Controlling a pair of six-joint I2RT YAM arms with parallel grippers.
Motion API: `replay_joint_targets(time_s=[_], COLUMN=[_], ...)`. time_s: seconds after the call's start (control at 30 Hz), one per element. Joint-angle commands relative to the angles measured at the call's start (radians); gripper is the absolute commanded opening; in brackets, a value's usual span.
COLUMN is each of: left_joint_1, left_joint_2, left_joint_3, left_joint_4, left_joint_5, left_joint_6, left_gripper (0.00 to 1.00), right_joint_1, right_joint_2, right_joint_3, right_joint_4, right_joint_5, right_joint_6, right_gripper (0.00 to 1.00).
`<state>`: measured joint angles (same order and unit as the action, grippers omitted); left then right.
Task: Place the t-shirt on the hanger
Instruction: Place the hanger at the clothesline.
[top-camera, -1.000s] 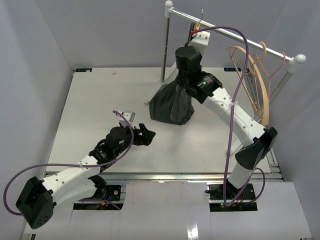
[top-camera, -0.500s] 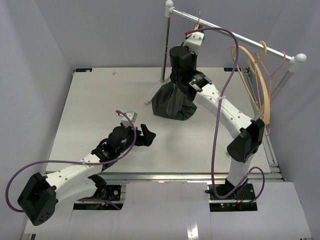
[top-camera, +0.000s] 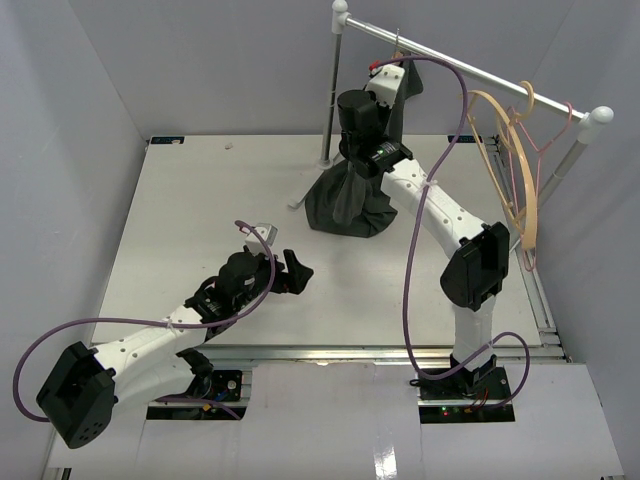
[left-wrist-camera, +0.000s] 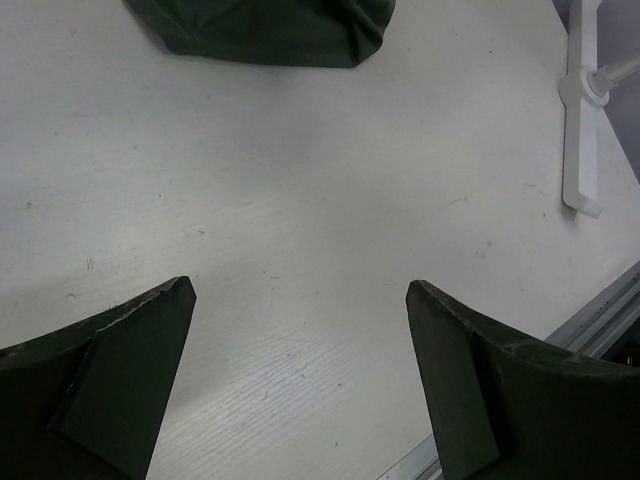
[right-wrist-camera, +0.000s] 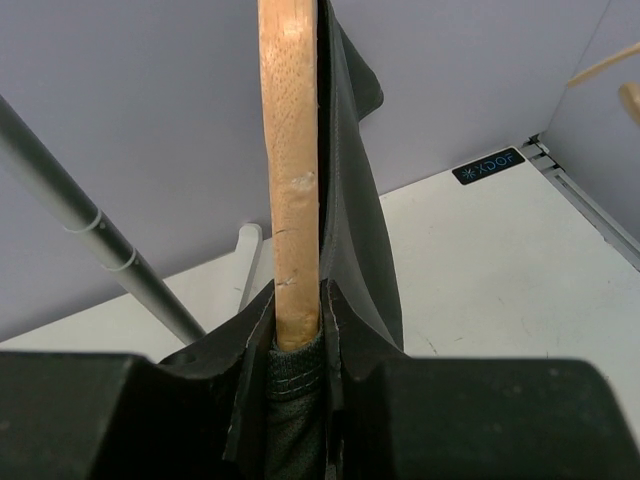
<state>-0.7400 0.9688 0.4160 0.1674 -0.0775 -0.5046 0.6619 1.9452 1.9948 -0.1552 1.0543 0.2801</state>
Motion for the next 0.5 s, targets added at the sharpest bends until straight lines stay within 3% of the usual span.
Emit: replay_joint_targets(time_s=[0.0,0.3,0.4,0.47], left_joint_1=[-0.006,-0.006,-0.004,-0.004], left_joint_2=[-0.007,-0.007,-0.010,-0.017], left_joint_3=[0.009,0.007,0.007,0.003], left_joint_4=[0.042,0.050,0.049,0.058], left_joint_5=[0.045,0.064,0.076,0.107], left_joint_6=[0.002,0.006,0.024,0.040], left_gripper=[0.98,0.98,0.98,0.98], right_joint_1=[-0.012,-0.006,-0.001,0.003], right_joint_2=[0.015,-0.021,-0.052,-0.085], right_joint_3=[0.054,-0.005,-0.025,0.012], right_joint_4=[0.084,0.079,0.065,-0.013], right_joint_5=[0.029,-0.027,-0.092,-0.152], right_joint_6=[0.000,0.025,0.013,0.006], right_gripper=[0.08,0.12,0.40,0.72])
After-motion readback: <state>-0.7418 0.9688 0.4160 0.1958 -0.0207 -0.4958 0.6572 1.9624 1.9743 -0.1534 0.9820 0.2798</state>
